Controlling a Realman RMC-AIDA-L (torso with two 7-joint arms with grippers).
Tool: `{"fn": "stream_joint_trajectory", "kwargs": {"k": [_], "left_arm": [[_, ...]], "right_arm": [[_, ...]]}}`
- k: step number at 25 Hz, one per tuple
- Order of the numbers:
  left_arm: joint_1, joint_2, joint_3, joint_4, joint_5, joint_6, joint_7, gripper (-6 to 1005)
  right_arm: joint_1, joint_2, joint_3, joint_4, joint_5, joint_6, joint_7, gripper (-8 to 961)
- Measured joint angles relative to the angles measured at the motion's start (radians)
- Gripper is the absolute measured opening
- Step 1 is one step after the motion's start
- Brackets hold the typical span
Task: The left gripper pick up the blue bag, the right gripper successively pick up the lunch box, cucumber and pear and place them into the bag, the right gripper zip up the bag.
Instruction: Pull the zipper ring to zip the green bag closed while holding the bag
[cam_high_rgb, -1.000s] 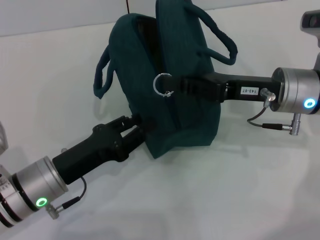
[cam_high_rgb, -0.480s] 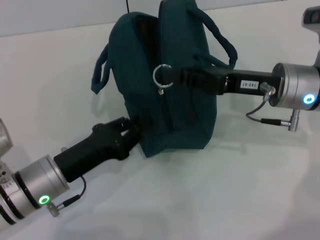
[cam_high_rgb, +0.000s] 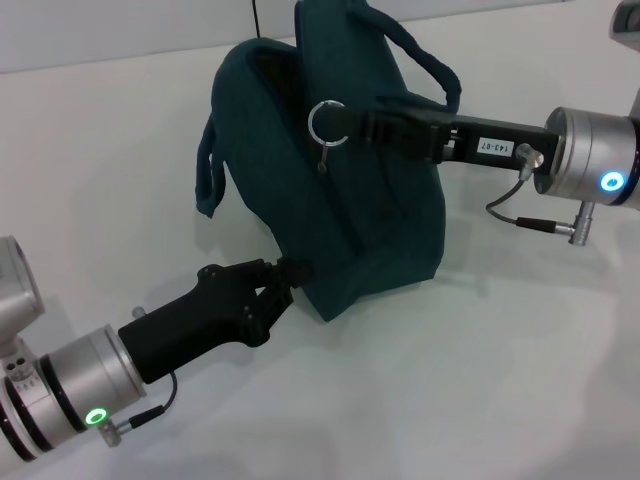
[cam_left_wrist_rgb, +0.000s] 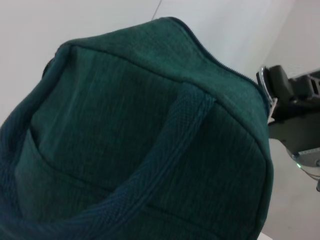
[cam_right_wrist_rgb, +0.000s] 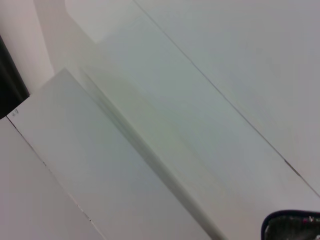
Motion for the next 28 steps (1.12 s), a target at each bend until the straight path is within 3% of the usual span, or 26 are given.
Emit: {"fn": "stream_joint_trajectory", "kwargs": {"k": [6, 17, 22, 28], "left_arm": [[0.000, 0.000, 0.000, -0.013, 0.004, -0.002, 0.024, 68], [0.000, 0.000, -0.002, -0.024, 0.026, -0.014, 0.049, 61], [0.005, 0.000, -0.010, -0.017, -0.019, 0.025, -0.018, 77], [0.018, 0.002, -0.010, 0.033, -0.049, 0.070, -0.124, 180]], "right_arm": [[0.000, 0.000, 0.000, 0.002, 0.030, -0.011, 0.000, 7], [-0.007, 0.000, -0.002, 0.008, 0.076, -0.010, -0.001, 7], [-0.004, -0.001, -0.022, 0.009, 0.057, -0.021, -0.001, 7], [0.007, -0.004, -0.070, 0.008, 0.050, -0.032, 0.003, 7]]}}
